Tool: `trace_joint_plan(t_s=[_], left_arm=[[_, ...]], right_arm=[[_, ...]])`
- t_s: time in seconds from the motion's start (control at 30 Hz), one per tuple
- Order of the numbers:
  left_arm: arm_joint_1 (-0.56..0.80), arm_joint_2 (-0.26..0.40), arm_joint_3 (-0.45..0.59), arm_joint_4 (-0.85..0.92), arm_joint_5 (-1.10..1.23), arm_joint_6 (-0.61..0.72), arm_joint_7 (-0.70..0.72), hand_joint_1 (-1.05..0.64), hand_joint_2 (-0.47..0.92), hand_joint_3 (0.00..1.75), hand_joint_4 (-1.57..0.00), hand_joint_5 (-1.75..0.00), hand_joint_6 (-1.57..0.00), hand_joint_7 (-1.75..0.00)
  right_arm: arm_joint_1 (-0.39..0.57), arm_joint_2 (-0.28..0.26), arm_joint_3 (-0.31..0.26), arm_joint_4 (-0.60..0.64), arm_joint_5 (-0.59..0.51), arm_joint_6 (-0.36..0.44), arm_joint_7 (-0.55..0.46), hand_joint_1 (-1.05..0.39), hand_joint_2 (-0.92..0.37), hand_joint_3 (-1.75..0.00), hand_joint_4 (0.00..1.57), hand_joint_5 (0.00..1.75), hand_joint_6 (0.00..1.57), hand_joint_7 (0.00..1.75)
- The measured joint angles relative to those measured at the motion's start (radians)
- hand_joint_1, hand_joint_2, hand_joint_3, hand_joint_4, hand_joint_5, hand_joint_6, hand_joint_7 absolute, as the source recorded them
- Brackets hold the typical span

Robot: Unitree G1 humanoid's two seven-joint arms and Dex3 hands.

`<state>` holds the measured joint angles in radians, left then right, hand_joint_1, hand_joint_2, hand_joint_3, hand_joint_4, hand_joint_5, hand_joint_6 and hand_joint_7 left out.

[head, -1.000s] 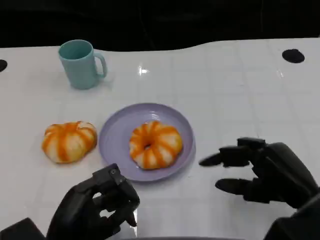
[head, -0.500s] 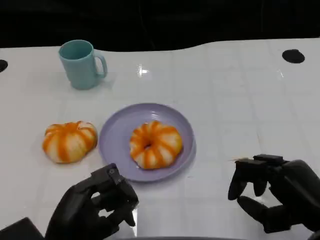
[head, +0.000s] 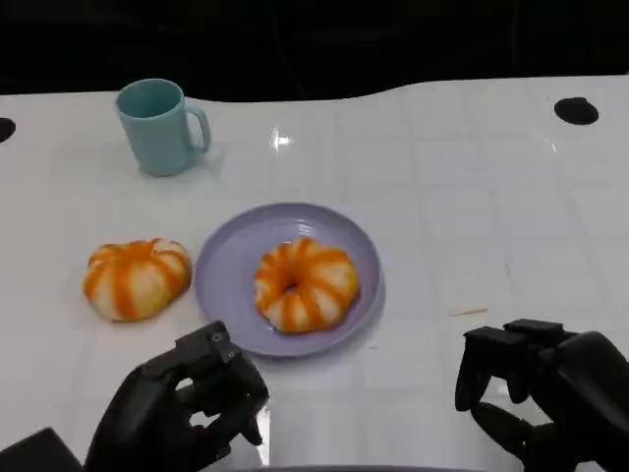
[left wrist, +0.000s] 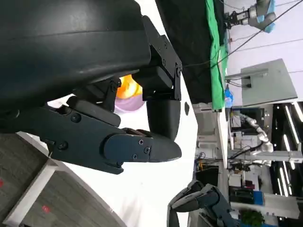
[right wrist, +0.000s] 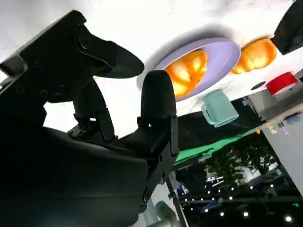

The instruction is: Grasp the bread from the table and place it into the plate.

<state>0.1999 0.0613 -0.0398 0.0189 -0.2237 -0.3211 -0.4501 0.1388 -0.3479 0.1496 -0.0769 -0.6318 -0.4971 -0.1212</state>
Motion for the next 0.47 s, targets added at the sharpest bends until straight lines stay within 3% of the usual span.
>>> trace_joint_plan(t_s=[0.27,0.47], left_arm=[[-0.001,0.005,0.005,0.027,0.000,-0.032,-0.001,-0.54,0.92,0.32,-0.65,-1.75,-0.59,-1.50],[-0.001,0.008,0.008,0.031,-0.009,-0.029,-0.002,-0.56,0.92,0.27,-0.65,-1.75,-0.61,-1.48]], right_arm=[[-0.017,0.000,0.016,0.069,-0.094,-0.025,-0.098,-0.13,-0.20,-1.23,0.83,1.71,0.76,1.41],[-0.034,-0.003,0.030,0.100,-0.148,-0.041,-0.152,-0.13,-0.25,-1.11,0.87,1.63,0.80,1.34]])
